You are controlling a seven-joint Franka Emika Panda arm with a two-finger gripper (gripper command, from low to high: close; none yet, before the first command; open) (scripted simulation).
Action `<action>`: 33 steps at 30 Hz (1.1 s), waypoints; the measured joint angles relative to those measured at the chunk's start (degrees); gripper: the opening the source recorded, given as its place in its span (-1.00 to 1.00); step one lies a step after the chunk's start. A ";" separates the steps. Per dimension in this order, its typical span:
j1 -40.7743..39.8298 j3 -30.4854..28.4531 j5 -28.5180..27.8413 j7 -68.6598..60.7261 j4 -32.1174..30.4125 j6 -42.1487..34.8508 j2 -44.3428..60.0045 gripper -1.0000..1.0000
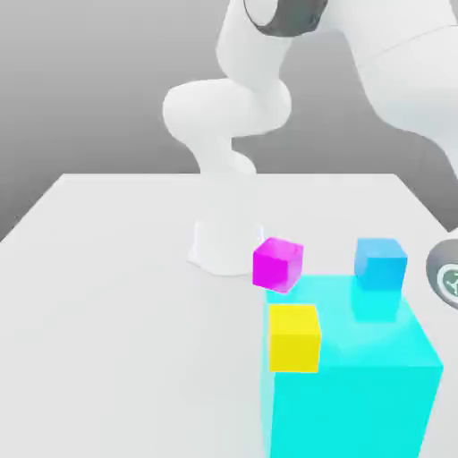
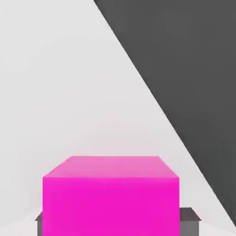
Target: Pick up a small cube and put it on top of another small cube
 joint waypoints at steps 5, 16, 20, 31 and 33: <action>-0.66 0.98 1.18 -0.82 -1.09 -3.68 -4.76 -1.00; -5.48 2.14 8.93 -7.81 -10.40 -16.81 -27.75 -1.00; -6.95 1.61 11.17 -10.13 -13.94 -21.56 -36.21 -1.00; -8.50 -0.87 13.85 -14.08 -24.38 -30.46 -55.67 -1.00; -8.61 -0.64 13.85 -14.08 -27.27 -26.22 -54.34 -1.00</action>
